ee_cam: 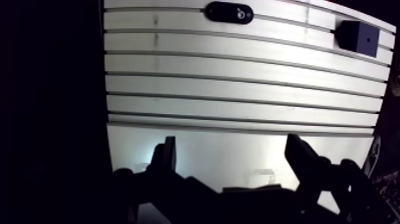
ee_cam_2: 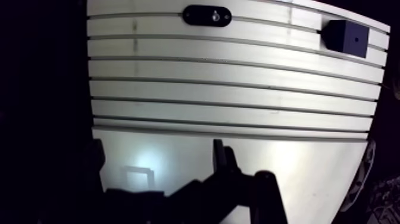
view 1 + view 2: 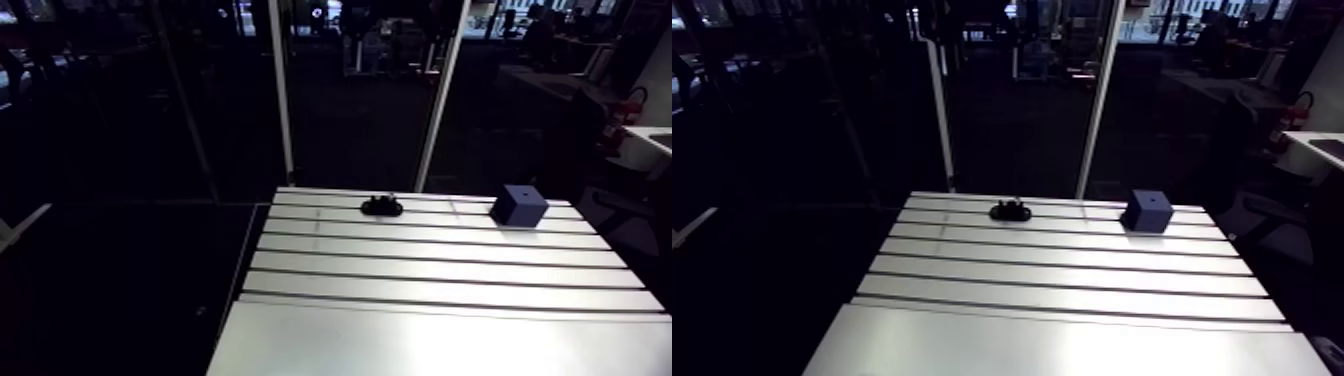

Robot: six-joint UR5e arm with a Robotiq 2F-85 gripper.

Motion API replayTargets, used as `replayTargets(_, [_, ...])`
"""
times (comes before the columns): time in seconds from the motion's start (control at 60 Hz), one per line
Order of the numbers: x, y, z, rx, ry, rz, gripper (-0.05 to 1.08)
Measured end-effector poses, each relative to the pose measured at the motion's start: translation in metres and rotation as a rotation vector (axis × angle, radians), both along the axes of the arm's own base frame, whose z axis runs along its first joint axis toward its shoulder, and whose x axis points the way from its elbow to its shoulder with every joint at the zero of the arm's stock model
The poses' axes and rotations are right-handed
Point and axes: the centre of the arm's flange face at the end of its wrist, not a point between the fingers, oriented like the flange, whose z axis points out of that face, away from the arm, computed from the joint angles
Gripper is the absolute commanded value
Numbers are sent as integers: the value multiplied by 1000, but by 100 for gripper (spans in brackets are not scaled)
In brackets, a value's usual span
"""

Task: Pick up the M10 bolt and insert it into the hole until fully seated.

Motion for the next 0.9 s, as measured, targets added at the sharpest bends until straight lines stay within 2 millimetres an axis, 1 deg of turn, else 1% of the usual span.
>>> replayTargets(0.2, [-6,1,-20,4,21,12,1])
replayTargets(0.467, [-19,8,-59,11,89,62,1])
replayTargets(0.7, [-32,21,-94,13,157,66,1])
replayTargets(0.9, [-41,32,-117,11,217,52,1])
